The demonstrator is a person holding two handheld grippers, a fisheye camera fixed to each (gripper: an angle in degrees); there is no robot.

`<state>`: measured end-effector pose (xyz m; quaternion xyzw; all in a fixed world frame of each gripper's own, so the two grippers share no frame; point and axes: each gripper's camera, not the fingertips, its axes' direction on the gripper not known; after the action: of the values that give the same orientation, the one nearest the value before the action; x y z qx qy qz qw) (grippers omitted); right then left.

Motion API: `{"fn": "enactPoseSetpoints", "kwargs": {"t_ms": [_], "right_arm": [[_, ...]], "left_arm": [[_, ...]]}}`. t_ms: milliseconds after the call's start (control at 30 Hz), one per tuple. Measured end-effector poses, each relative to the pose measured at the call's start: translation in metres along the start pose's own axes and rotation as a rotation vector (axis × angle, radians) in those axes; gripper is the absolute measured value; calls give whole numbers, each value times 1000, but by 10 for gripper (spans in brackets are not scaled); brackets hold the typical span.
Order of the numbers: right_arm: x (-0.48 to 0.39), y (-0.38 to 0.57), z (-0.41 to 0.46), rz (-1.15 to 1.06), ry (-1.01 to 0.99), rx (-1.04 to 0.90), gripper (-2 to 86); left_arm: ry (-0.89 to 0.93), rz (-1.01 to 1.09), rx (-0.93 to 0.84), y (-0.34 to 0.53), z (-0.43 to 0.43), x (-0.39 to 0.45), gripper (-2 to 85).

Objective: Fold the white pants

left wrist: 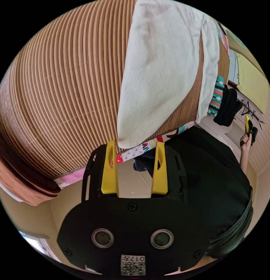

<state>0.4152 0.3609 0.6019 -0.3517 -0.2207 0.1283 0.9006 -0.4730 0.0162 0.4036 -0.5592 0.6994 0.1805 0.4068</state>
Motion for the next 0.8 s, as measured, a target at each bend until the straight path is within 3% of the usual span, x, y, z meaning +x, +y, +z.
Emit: {"fn": "enactPoseSetpoints", "kwargs": {"t_ms": [67, 133, 200, 267, 300, 367, 433, 600, 667, 700, 800], "right_arm": [[-13, 1, -19, -19, 47, 22, 5], [-15, 6, -26, -13, 32, 45, 5], [-11, 13, -27, 40, 15, 57, 5], [2, 26, -25, 136, -15, 63, 5], [5, 29, -24, 150, -30, 64, 5], [18, 42, -23, 198, -71, 65, 5], [30, 49, -24, 243, -79, 59, 6], [56, 49, -33, 295, -79, 31, 7], [67, 40, -39, 305, -64, -7, 8], [69, 37, -40, 306, -63, -16, 8], [80, 21, -49, 302, -56, -55, 9]], "left_arm": [[32, -2, -13, -12, -11, -9, 134], [228, 158, -4, -20, -30, -3, 48], [747, 485, -4, -25, -72, 20, 46], [1065, 773, 67, -6, -127, 42, 44], [1166, 913, 124, 9, -163, 47, 44], [1250, 991, 214, 21, -199, 40, 44], [1192, 897, 239, 16, -210, 22, 43], [286, 265, 45, -23, -153, -20, 44], [13, -16, -41, -31, -132, -43, 45], [-101, -152, -172, -35, -113, -59, 45], [-21, -208, -328, -32, -76, -74, 56]]}}
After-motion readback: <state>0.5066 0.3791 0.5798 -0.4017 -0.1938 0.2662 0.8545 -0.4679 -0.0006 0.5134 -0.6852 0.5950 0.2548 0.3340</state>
